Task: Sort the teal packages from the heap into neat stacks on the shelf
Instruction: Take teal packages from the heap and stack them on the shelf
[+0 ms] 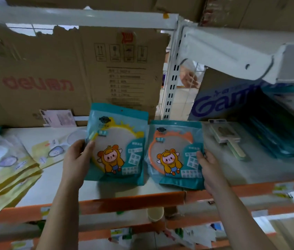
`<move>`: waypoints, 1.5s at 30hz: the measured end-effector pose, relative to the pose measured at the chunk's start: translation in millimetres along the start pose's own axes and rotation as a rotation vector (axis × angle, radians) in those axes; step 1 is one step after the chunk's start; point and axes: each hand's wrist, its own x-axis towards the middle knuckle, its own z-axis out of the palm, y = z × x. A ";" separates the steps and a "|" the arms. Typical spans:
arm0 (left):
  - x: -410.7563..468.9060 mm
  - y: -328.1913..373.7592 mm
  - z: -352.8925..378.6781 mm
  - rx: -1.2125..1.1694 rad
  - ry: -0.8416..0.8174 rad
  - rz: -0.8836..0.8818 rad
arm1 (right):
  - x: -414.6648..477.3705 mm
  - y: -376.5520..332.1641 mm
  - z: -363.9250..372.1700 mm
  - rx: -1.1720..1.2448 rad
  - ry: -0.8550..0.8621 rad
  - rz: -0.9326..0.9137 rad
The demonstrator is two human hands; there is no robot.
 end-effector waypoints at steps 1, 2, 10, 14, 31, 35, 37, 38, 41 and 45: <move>-1.2 5.0 -0.1 -0.042 0.006 0.010 | -2.1 -1.7 -8.1 0.010 0.004 -0.006; -2.2 9.8 0.5 -0.080 0.017 0.012 | -3.0 -3.0 -17.2 0.021 0.010 -0.021; -38.5 46.9 91.8 -0.150 -0.041 -0.062 | -7.4 -22.5 -129.3 0.072 0.164 -0.134; -75.9 61.0 158.1 -0.185 -0.023 -0.123 | -15.6 -43.6 -198.3 0.013 0.186 -0.250; -147.5 133.9 368.5 -0.348 -0.079 -0.328 | 43.6 -122.0 -413.6 0.193 0.286 -0.274; -142.3 148.7 397.9 -0.404 -0.078 -0.332 | 70.2 -137.3 -440.2 0.240 0.325 -0.274; -140.0 156.3 411.3 -0.410 -0.079 -0.316 | 84.8 -145.5 -453.5 0.234 0.326 -0.291; -138.6 159.8 417.5 -0.410 -0.078 -0.297 | 92.2 -149.5 -459.9 0.232 0.327 -0.293; -139.3 173.1 434.4 -0.417 -0.077 -0.245 | 112.6 -161.1 -477.5 0.231 0.330 -0.307; -145.6 181.0 454.9 -0.423 -0.094 -0.209 | 137.8 -172.1 -503.6 0.205 0.276 -0.326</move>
